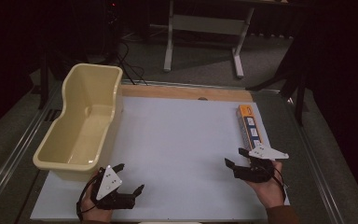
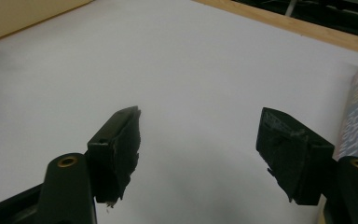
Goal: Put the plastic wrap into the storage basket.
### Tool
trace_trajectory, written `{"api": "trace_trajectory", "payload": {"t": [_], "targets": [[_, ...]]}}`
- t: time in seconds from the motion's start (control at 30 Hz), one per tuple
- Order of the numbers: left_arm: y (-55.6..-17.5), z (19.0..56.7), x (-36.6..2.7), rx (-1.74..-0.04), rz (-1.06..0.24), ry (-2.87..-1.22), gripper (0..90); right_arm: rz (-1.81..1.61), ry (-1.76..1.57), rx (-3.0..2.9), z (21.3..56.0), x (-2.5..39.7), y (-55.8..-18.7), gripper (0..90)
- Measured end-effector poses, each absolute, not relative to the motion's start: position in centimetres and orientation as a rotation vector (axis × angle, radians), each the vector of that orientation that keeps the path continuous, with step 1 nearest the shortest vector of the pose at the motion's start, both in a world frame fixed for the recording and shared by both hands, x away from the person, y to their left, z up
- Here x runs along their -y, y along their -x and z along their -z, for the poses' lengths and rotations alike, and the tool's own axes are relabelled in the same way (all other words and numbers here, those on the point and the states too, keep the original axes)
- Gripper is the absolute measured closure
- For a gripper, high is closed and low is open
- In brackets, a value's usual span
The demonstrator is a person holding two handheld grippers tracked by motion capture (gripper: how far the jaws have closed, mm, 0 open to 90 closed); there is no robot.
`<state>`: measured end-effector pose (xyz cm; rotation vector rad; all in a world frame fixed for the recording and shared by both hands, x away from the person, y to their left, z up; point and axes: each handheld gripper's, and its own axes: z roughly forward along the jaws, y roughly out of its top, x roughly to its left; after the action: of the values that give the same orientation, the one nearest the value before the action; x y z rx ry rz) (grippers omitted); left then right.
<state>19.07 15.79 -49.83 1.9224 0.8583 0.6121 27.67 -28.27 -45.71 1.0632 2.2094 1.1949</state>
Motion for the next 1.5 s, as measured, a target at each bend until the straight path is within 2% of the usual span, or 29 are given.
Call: {"api": "trace_trajectory", "payload": {"t": [0.57, 1.27, 1.5], "targets": [[-18.7, 49.6, -15.9, -0.872, -0.667, -1.89, 10.7, -1.052, -1.159, -2.214, 44.9, 30.0, -31.4, 29.0], [-18.9, 49.7, -15.9, -0.889, -0.658, -1.896, 12.7, -0.89, -1.372, -2.192, 44.0, 33.8, -38.0, 25.6], [-18.9, 49.7, -15.9, -0.897, -0.66, -1.894, 12.8, -0.814, -1.538, -2.2, 44.3, 34.6, -40.4, 23.8]]}}
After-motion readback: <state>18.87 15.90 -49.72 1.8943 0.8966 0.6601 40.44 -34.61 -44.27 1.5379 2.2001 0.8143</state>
